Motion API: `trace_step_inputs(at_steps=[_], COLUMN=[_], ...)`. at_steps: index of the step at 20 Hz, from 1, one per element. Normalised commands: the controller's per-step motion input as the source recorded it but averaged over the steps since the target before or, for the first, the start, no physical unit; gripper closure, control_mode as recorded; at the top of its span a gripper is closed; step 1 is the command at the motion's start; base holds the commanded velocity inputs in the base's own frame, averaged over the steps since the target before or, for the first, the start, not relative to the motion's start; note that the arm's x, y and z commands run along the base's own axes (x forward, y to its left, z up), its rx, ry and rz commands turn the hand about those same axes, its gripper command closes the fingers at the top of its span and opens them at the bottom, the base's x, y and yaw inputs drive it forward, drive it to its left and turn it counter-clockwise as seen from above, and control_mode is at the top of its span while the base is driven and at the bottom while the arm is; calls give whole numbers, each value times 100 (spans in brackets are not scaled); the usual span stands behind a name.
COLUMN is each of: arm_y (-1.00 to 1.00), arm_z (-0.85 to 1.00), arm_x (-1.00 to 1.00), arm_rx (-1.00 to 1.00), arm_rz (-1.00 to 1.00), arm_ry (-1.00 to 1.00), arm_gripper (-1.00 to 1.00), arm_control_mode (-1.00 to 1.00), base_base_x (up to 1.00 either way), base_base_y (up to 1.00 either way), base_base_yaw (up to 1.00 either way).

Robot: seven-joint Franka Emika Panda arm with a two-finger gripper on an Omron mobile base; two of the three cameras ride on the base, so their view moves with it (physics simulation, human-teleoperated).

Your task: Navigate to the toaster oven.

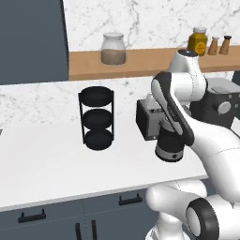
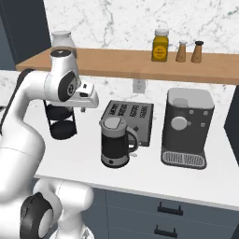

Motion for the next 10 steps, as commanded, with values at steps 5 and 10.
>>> trace_step_inputs(at_steps=[5, 10], arm_y=[0, 0], arm_z=[1, 7], arm_x=[-53, -91], arm_rx=[-1, 0], arm_rz=[0, 0], arm_ry=[-8, -24], arm_gripper=[-100, -100], arm_control_mode=[-100, -100], base_base_x=[0, 0], base_base_y=[0, 0], base_base_yaw=[0, 0])
